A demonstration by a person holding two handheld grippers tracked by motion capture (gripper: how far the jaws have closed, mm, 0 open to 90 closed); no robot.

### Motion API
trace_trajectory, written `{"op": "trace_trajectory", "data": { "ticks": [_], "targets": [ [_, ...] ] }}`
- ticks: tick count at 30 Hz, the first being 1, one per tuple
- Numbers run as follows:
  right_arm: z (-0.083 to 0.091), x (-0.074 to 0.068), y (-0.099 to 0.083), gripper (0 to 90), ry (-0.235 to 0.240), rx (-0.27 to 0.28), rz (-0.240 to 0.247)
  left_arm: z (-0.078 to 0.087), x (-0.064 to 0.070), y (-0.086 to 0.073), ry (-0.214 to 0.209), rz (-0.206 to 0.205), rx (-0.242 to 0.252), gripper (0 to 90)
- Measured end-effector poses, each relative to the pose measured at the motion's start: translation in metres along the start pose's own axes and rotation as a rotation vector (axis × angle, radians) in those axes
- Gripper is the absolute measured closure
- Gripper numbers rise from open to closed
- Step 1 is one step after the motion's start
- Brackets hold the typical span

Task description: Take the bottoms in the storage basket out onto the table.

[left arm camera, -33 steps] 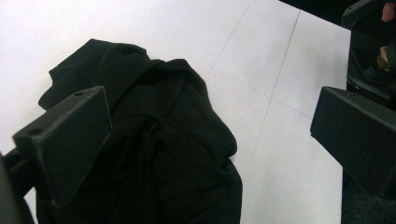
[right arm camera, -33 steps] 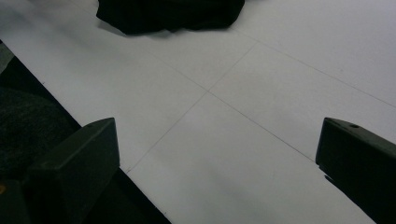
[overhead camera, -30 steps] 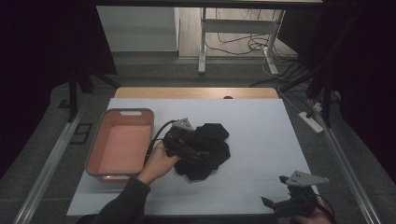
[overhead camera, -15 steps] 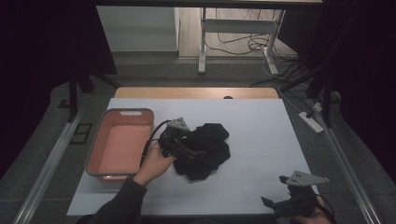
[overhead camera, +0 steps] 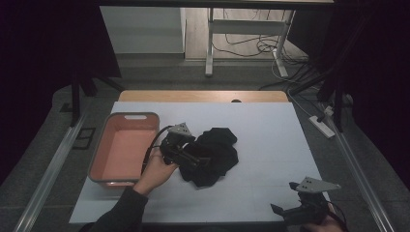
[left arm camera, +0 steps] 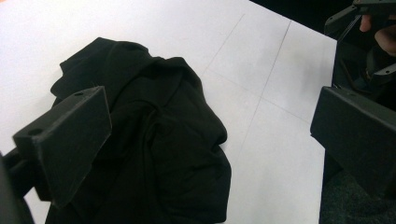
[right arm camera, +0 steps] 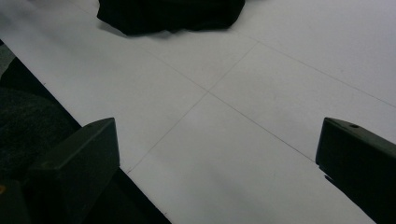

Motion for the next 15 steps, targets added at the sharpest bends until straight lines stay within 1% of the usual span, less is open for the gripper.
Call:
{"op": "trace_trajectory", "data": {
  "ticks": [15],
  "targets": [
    [0.0,0.0,0.0,0.1,-0.002,0.001,0.0,0.013,-0.001,-0.006,0.002,0.012,0.007,0.0]
  ]
}}
Point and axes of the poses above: each handheld gripper's, and its own axes: z roughly backward along the jaws, y roughly out of its top, x roughly to its right, the point moved 6 cm from there along -z, roughly forward along the jaws, and after that the axes turned 13 degrees about y, right-handed, at the moved point
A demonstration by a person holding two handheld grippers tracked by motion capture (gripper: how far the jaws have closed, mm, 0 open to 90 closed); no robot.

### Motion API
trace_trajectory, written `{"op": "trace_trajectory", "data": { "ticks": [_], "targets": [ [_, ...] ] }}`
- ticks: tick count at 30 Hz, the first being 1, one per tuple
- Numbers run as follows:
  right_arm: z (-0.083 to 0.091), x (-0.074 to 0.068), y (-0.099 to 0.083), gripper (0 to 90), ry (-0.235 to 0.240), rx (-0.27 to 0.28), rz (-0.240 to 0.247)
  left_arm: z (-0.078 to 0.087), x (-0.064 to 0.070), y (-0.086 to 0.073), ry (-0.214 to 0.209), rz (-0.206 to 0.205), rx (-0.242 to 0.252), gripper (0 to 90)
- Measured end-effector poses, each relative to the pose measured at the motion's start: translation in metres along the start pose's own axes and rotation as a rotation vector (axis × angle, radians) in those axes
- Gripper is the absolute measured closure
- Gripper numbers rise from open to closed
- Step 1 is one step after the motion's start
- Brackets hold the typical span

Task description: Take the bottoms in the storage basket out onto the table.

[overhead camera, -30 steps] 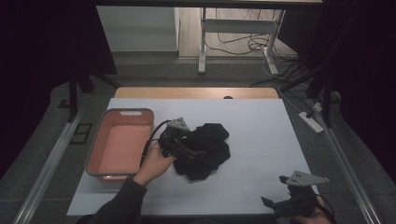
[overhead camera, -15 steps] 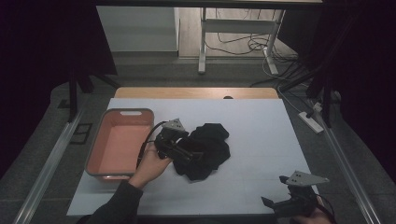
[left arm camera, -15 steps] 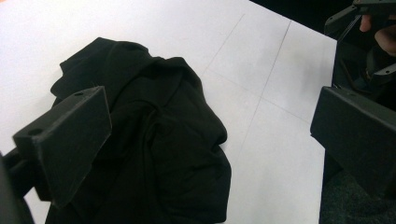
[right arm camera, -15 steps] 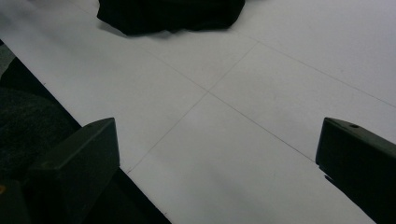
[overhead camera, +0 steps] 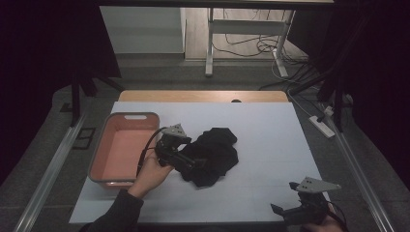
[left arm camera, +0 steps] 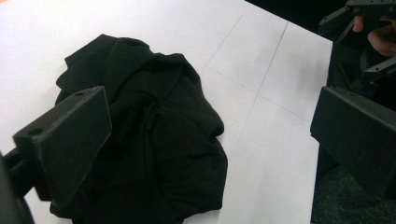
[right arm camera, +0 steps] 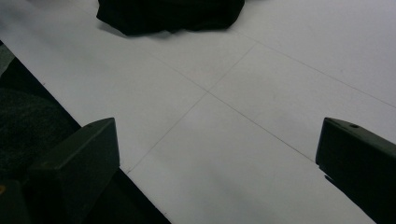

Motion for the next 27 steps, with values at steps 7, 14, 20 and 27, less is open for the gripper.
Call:
{"op": "trace_trajectory", "data": {
  "ticks": [7,14,20,27],
  "targets": [
    [0.0,0.0,0.0,0.1,0.0,-0.001,0.0,0.004,-0.001,-0.004,0.007,0.004,-0.003,0.0],
    [0.0,0.0,0.0,0.1,-0.001,-0.001,0.0,0.009,-0.001,-0.007,0.008,0.012,0.003,0.0],
    [0.0,0.0,0.0,0.1,0.0,-0.001,0.001,0.014,-0.002,-0.01,0.01,0.022,0.006,0.0],
    [0.0,0.0,0.0,0.1,0.0,-0.001,0.0,0.018,-0.003,-0.014,0.012,0.032,0.008,0.0]
  ]
}}
Point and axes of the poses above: each handheld gripper's, and its own axes: z roughly backward along the jaws, y roughly out of its top, x roughly to its right, the point moved 6 cm from there along -z, roughly forward along the jaws, and after that the axes turned 13 degrees about y, right-handed, at the moved point
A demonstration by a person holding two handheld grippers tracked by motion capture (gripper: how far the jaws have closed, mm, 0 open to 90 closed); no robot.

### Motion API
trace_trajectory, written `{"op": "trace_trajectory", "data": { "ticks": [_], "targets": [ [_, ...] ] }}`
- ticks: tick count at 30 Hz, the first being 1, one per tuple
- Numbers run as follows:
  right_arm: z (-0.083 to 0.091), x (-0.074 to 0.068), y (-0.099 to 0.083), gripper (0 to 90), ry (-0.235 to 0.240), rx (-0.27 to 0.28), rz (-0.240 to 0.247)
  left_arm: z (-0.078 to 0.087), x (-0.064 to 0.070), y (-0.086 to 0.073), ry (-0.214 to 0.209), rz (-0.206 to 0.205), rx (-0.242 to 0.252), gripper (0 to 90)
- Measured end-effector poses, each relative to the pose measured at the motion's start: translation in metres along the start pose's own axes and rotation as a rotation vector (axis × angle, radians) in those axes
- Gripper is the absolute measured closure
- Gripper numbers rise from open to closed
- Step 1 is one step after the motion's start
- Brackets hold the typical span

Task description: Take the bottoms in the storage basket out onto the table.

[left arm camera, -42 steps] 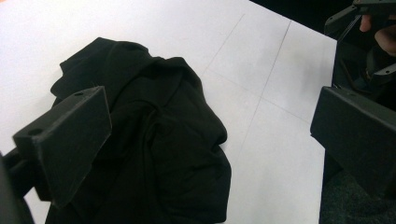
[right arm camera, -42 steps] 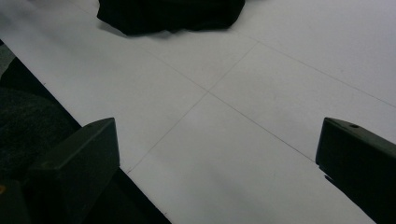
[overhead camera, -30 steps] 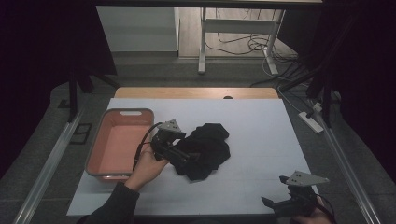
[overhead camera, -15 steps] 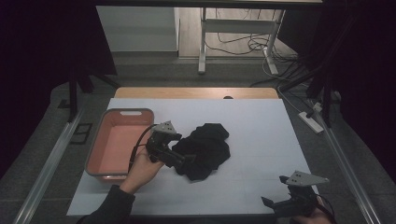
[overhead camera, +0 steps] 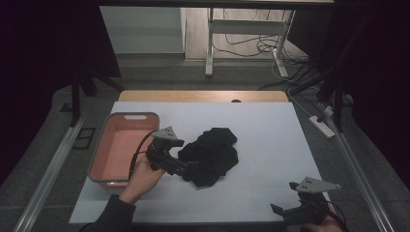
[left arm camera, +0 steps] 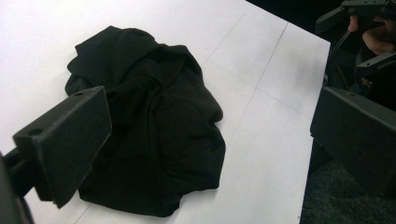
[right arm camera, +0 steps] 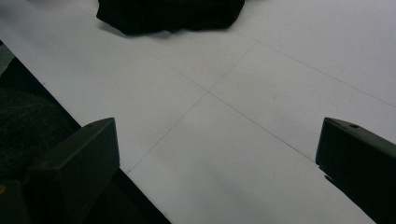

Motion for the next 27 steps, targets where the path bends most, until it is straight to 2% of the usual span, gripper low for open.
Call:
{"op": "trace_trajectory", "data": {
  "ticks": [27],
  "targets": [
    [0.0,0.0,0.0,0.1,0.002,-0.001,0.002,0.019,-0.004,-0.017,0.01,0.042,0.015,0.0]
  ]
}}
Point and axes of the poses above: each handheld gripper's, and its own axes: z roughly backward along the jaws, y roughly out of its top, x roughly to its right, the point moved 6 cm from there along -z, roughly forward along the jaws, and after that the axes turned 13 degrees about y, right-handed, at the moved point
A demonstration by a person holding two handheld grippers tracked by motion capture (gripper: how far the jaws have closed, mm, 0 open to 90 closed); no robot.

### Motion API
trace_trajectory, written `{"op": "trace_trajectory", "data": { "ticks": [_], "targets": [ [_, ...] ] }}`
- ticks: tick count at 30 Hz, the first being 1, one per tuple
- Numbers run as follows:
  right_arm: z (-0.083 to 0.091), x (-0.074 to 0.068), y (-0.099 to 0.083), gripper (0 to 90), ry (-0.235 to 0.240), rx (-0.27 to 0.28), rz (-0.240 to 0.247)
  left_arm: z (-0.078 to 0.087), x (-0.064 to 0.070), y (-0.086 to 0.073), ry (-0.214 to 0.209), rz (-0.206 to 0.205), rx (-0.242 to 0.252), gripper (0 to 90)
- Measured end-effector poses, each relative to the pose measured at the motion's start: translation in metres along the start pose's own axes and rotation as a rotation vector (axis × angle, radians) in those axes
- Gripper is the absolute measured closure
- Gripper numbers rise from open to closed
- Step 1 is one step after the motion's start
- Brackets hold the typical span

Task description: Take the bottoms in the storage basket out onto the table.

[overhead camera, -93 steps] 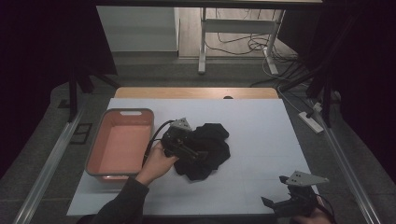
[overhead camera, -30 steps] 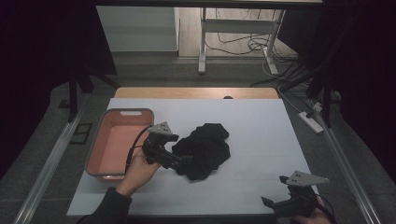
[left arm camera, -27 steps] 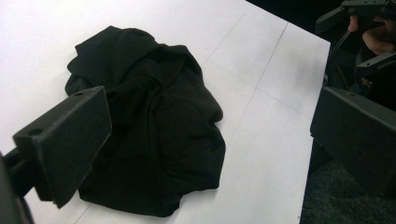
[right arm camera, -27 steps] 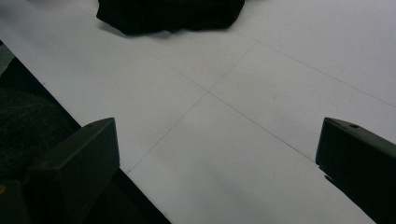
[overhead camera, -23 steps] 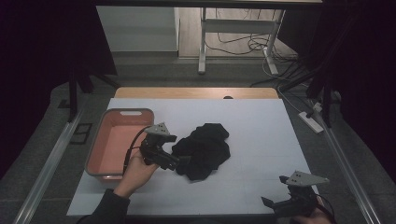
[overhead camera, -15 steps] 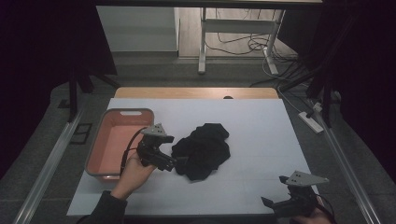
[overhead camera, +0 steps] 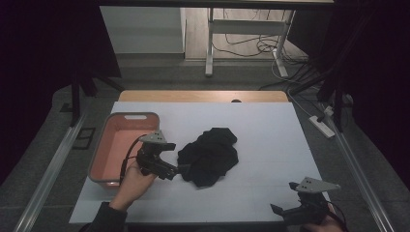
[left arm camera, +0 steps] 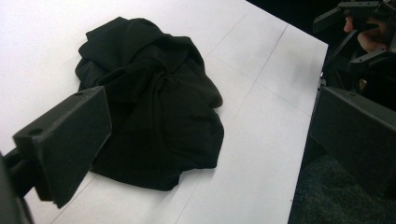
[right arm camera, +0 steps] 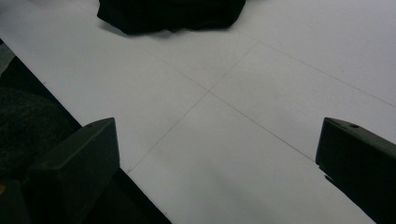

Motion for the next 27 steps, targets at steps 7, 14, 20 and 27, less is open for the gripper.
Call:
{"op": "trace_trajectory", "data": {
  "ticks": [7,14,20,27],
  "targets": [
    [0.0,0.0,0.0,0.1,-0.001,-0.001,-0.001,0.006,-0.002,-0.004,0.002,0.016,0.009,0.0],
    [0.0,0.0,0.0,0.1,-0.001,-0.001,-0.001,0.012,-0.003,-0.01,0.005,0.028,0.011,0.0],
    [0.0,0.0,0.0,0.1,-0.002,-0.001,-0.001,0.016,-0.003,-0.014,0.009,0.036,0.011,0.0],
    [0.0,0.0,0.0,0.1,-0.002,-0.001,-0.002,0.02,-0.003,-0.02,0.019,0.045,0.01,0.0]
  ]
}}
Point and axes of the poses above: each handheld gripper's, and its own axes: z roughly backward along the jaws, y roughly out of its top, x roughly to its right, the point moved 6 cm from there along -z, roughly forward along the jaws, and after that the axes turned 13 degrees about y, right-handed, at the moved point
